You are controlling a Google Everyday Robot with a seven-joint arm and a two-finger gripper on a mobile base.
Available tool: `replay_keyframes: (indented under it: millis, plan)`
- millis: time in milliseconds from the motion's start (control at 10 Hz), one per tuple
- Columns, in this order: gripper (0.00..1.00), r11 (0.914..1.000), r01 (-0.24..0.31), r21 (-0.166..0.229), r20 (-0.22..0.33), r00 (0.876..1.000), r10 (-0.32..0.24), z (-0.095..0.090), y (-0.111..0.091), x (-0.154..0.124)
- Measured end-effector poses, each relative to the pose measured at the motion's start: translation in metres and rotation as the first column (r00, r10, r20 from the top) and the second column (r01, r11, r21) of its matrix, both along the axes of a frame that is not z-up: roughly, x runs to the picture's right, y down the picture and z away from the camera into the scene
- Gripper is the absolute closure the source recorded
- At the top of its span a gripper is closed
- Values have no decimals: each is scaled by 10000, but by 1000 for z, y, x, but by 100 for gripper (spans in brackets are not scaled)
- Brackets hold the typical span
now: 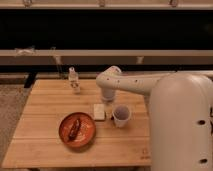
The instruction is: Place the eraser in the ceramic cup
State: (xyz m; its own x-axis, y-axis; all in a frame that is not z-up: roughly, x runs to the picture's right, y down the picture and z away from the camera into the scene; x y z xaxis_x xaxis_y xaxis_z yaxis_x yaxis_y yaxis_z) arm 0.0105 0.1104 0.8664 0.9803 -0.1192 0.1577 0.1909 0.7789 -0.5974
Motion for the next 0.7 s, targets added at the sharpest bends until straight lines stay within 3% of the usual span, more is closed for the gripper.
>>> replay_keyframes:
  millis: [700]
  plan:
    - [20,9997,-200,-124,-403,9990,195,10,21,25]
